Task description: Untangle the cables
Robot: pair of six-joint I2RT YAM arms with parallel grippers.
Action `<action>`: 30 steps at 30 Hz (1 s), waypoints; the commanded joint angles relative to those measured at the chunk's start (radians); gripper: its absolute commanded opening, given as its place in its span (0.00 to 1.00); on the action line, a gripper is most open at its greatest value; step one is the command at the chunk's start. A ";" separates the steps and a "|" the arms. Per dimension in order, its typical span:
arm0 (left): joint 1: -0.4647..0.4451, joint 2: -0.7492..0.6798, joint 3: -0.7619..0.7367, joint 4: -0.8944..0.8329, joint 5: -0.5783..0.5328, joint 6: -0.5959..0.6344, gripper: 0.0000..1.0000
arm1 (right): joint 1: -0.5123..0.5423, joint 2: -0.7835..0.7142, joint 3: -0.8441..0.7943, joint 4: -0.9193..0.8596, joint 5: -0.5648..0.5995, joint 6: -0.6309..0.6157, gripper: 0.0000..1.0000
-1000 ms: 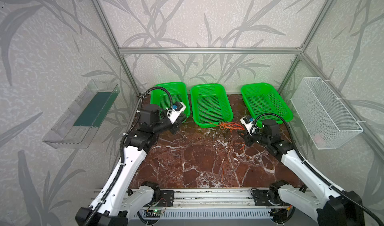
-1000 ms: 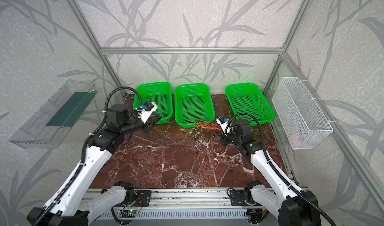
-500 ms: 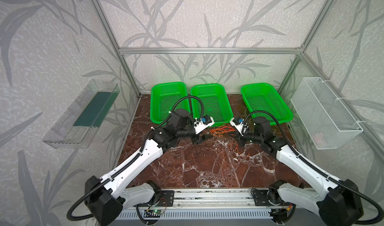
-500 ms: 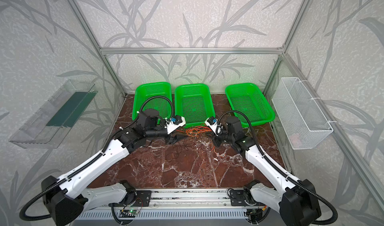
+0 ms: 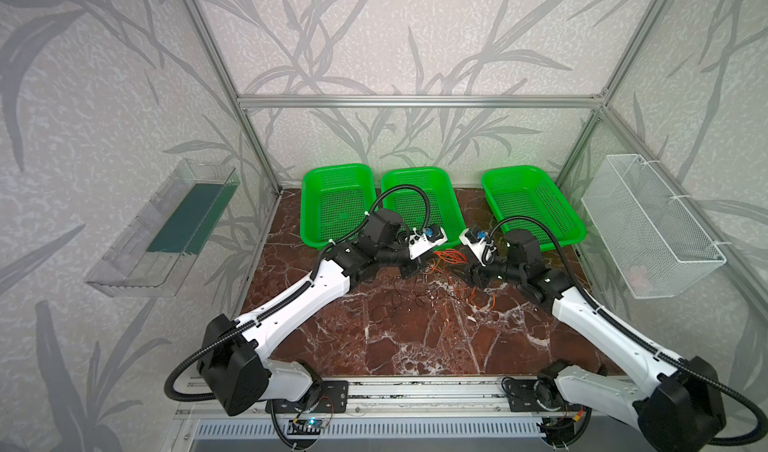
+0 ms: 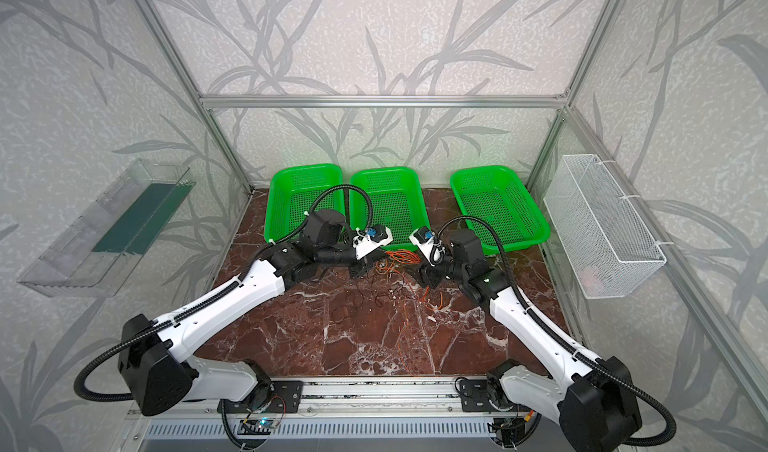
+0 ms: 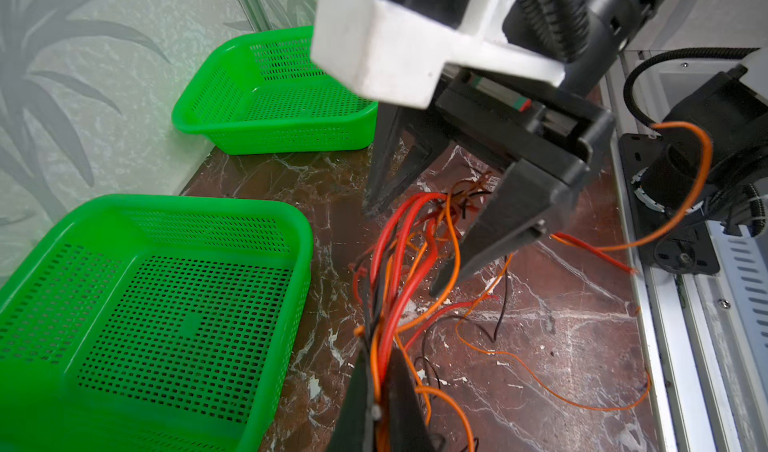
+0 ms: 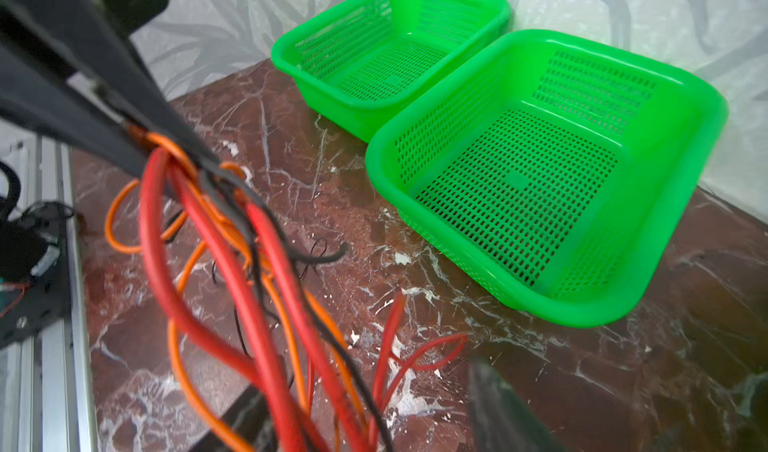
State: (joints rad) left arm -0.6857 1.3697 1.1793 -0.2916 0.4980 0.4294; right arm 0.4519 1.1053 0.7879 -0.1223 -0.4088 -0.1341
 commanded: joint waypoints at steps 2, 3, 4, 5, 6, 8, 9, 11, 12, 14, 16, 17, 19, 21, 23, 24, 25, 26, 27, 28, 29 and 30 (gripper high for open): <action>0.014 -0.028 0.010 0.077 -0.021 -0.092 0.00 | 0.002 -0.107 -0.062 0.136 0.089 0.149 0.76; 0.017 -0.029 0.010 0.073 -0.016 -0.105 0.00 | 0.002 -0.130 -0.080 0.160 0.087 0.155 0.76; 0.022 -0.028 0.011 0.067 -0.010 -0.120 0.00 | 0.003 -0.155 -0.094 0.173 0.078 0.149 0.76; 0.025 -0.026 0.012 0.060 -0.005 -0.136 0.00 | 0.004 -0.177 -0.105 0.181 0.067 0.139 0.75; 0.026 -0.025 0.015 0.052 -0.004 -0.151 0.00 | 0.008 -0.195 -0.111 0.182 0.063 0.132 0.74; 0.030 -0.020 0.022 0.042 0.002 -0.172 0.00 | 0.026 -0.223 -0.119 0.169 0.055 0.091 0.69; 0.029 -0.021 0.023 0.040 0.001 -0.180 0.00 | 0.039 -0.233 -0.121 0.163 0.058 0.070 0.67; 0.032 -0.024 0.023 0.053 0.015 -0.200 0.00 | 0.069 -0.242 -0.121 0.167 0.050 0.032 0.58; 0.032 -0.023 0.023 0.059 0.024 -0.212 0.00 | 0.085 -0.240 -0.122 0.177 0.046 0.025 0.53; 0.031 -0.019 0.028 0.070 0.050 -0.239 0.00 | 0.126 -0.217 -0.119 0.206 0.040 0.008 0.45; 0.031 -0.010 0.040 0.058 0.086 -0.249 0.00 | 0.159 -0.180 -0.110 0.227 0.062 -0.012 0.46; 0.030 -0.005 0.045 0.046 0.103 -0.249 0.00 | 0.169 -0.159 -0.104 0.235 0.077 -0.020 0.48; 0.027 -0.001 0.051 0.017 0.117 -0.239 0.00 | 0.172 -0.124 -0.090 0.255 0.089 -0.026 0.52; 0.025 0.000 0.051 -0.002 0.136 -0.235 0.00 | 0.172 -0.087 -0.070 0.268 0.097 -0.036 0.54; 0.023 0.000 0.049 -0.008 0.150 -0.235 0.00 | 0.172 -0.042 -0.034 0.241 0.087 -0.060 0.55; 0.024 -0.001 0.049 -0.012 0.154 -0.235 0.00 | 0.173 -0.019 -0.019 0.232 0.080 -0.067 0.55; 0.023 0.001 0.052 -0.017 0.158 -0.235 0.00 | 0.172 -0.003 -0.010 0.234 0.078 -0.064 0.55; 0.022 0.004 0.057 -0.026 0.160 -0.232 0.00 | 0.172 0.008 -0.007 0.249 0.069 -0.054 0.55; 0.021 0.009 0.063 -0.039 0.160 -0.231 0.00 | 0.172 0.015 -0.011 0.275 0.052 -0.040 0.54; 0.020 0.012 0.067 -0.048 0.167 -0.229 0.00 | 0.172 0.021 -0.017 0.305 0.037 -0.027 0.54; 0.021 0.016 0.069 -0.053 0.176 -0.226 0.00 | 0.172 0.026 -0.024 0.334 0.028 -0.012 0.51; 0.021 0.018 0.068 -0.050 0.178 -0.228 0.00 | 0.172 0.032 -0.023 0.346 0.020 -0.004 0.45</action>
State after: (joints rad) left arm -0.6590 1.3766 1.2137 -0.3119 0.6239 0.2070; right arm 0.6212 1.1297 0.7406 0.1299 -0.3504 -0.1623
